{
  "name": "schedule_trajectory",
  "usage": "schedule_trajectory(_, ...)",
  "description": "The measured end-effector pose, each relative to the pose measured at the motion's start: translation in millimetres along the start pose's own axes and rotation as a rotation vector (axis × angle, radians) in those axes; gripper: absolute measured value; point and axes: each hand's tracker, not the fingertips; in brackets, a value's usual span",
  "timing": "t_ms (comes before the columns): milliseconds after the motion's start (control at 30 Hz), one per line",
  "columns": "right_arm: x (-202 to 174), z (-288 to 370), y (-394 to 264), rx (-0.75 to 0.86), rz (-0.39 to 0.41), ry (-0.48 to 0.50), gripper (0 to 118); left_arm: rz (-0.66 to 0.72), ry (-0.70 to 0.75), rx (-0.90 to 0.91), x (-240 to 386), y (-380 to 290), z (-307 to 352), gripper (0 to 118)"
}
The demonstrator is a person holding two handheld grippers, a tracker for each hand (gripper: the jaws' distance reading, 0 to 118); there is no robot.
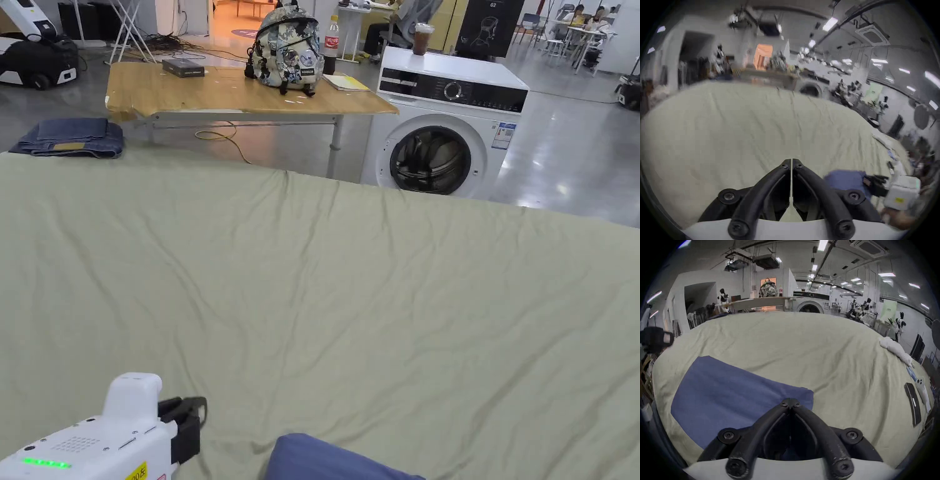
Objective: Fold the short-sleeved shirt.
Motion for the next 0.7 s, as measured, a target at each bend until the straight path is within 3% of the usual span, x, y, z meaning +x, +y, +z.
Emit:
schedule_trajectory(100, 1, 1, 1, -0.006, 0.007, 0.002, 0, 0.098, -0.146, -0.175, -18, -3, -25, 0)
schedule_trajectory(167, 1, 1, 2, -0.008, 0.008, 0.004, 0, 0.165, -0.255, -0.272, -28, -4, -38, 16)
schedule_trajectory(200, 2, 2, 2, -0.010, 0.007, 0.005, 0, 0.208, -0.311, -0.315, -33, -4, -44, 35)
schedule_trajectory(233, 3, 2, 2, -0.011, 0.005, 0.006, 0, 0.252, -0.352, -0.342, -31, -4, -50, 72)
schedule_trajectory(267, 3, 2, 3, -0.012, 0.003, 0.007, 0, 0.273, -0.414, -0.384, -35, -5, -57, 92)
schedule_trajectory(300, 3, 2, 3, -0.013, 0.001, 0.008, 0, 0.298, -0.495, -0.413, -39, -6, -62, 96)
schedule_trajectory(500, 4, 2, 4, -0.017, -0.006, 0.011, 0, 0.409, -0.586, -0.563, -35, -22, -100, 96)
schedule_trajectory(600, 5, 1, 2, -0.016, -0.010, 0.009, 0, 0.529, -0.748, -0.586, -26, -35, -121, 96)
schedule_trajectory(700, 6, 0, 2, -0.017, -0.015, 0.009, 0, 0.544, -0.789, -0.590, -7, -45, -130, 84)
